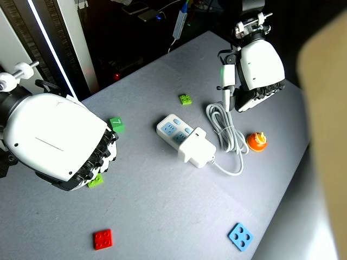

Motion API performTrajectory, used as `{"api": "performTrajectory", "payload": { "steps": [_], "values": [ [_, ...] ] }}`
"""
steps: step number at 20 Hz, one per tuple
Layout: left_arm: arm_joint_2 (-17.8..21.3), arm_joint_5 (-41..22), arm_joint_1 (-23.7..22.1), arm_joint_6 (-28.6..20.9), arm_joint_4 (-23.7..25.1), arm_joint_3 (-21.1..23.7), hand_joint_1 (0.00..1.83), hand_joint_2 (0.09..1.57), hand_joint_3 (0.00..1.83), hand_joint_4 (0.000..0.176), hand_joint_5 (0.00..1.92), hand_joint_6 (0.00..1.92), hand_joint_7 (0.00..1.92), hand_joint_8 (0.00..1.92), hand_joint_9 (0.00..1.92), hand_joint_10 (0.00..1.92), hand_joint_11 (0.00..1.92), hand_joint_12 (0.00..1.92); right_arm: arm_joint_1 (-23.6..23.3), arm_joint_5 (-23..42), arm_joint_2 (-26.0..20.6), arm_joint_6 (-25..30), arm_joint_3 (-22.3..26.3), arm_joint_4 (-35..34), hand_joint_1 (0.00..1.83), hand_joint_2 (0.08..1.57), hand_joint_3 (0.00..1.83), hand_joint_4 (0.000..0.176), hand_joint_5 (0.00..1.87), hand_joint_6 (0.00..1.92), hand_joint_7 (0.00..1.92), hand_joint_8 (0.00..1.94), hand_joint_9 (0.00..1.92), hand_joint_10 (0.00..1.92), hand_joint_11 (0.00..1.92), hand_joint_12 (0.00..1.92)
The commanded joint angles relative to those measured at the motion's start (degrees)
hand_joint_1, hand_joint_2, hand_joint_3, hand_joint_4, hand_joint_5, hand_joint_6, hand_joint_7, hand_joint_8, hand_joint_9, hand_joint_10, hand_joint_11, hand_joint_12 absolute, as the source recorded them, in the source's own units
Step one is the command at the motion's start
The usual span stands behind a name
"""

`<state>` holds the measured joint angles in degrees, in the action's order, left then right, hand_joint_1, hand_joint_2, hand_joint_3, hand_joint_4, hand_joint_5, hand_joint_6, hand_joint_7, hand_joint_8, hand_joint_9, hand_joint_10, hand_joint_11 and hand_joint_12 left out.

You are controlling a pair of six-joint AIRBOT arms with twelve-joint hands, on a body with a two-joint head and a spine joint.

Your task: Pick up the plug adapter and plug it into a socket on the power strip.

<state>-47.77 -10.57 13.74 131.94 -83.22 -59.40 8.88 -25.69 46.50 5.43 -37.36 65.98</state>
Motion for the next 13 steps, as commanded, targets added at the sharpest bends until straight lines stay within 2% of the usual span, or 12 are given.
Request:
{"api": "performTrajectory", "payload": {
  "steps": [1, 4, 13],
  "values": [
    [0.2, -0.9, -0.9, 0.1, 0.8, -0.5, 0.39, 1.45, 0.01, 0.0, 1.25, 1.92, 1.34, 1.92, 1.38, 1.92, 1.44, 1.92, -0.3, 1.6, -0.4, -0.2, 0.4, 2.0, 0.32, 1.46, 0.0, 0.0, 1.11, 1.92, 1.24, 1.94, 1.39, 1.92, 1.58, 1.92],
    [0.0, -0.5, -1.0, 0.2, 0.8, -1.0, 0.41, 1.44, 0.0, 0.0, 1.23, 1.92, 1.32, 1.92, 1.37, 1.92, 1.44, 1.92, -0.4, 1.6, -0.4, -0.3, 0.5, 2.0, 0.38, 1.44, 0.0, 0.0, 1.1, 1.92, 1.23, 1.94, 1.38, 1.92, 1.57, 1.92],
    [0.0, -0.1, -0.9, 1.2, 0.8, -1.0, 0.42, 1.44, 0.0, 0.0, 1.21, 1.92, 1.29, 1.92, 1.33, 1.92, 1.4, 1.92, -0.3, 1.4, -0.4, -0.8, 0.5, 2.0, 0.36, 1.46, 0.0, 0.0, 1.11, 1.92, 1.22, 1.94, 1.36, 1.92, 1.56, 1.92]
  ]
}}
